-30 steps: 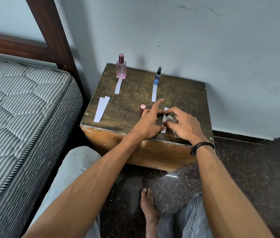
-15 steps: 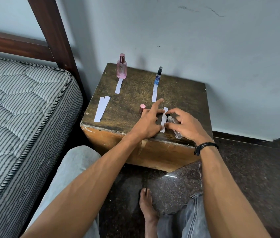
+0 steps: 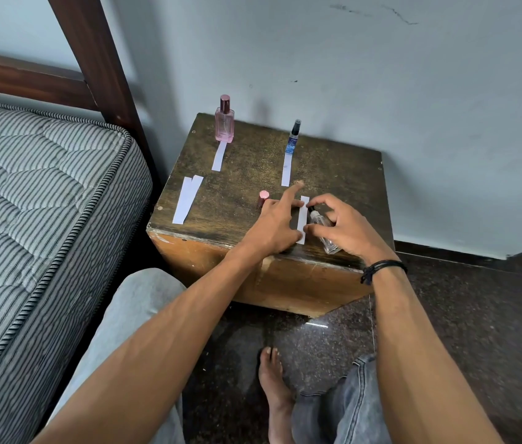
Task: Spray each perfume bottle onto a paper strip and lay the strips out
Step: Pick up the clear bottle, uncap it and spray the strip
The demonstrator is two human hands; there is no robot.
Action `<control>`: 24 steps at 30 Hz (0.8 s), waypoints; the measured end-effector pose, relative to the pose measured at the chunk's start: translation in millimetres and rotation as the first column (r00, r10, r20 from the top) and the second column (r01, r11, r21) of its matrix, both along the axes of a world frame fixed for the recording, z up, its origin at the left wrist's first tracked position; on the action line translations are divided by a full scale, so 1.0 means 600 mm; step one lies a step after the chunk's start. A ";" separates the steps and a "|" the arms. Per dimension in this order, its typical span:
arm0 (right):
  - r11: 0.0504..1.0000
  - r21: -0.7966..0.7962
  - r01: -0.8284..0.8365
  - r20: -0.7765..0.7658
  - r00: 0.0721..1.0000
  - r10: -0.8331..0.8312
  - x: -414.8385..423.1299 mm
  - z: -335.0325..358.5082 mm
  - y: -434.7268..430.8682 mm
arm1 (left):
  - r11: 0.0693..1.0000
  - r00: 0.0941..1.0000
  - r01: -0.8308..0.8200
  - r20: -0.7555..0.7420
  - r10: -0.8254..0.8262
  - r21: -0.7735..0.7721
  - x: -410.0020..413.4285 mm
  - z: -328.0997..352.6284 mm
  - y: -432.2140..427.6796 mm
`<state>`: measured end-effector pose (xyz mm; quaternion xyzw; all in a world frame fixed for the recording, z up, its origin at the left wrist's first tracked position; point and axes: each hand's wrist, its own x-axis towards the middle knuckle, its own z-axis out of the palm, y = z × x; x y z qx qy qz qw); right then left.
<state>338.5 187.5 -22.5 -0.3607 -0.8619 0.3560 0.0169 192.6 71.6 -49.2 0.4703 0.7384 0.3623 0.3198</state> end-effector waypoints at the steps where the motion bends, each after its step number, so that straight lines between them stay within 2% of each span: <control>1: 1.000 0.009 -0.004 0.008 1.000 0.004 0.000 0.000 -0.001 | 1.000 1.000 -0.002 0.000 0.002 0.001 0.000 0.000 0.000; 13: 0.999 0.027 -0.032 0.059 0.998 0.031 -0.004 -0.003 -0.004 | 1.000 1.000 -0.006 0.008 0.006 0.002 -0.003 -0.002 0.004; 24: 0.998 -0.051 -0.039 0.041 0.998 0.041 -0.006 -0.006 0.000 | 1.000 1.000 0.002 0.020 -0.003 0.029 -0.004 -0.003 0.003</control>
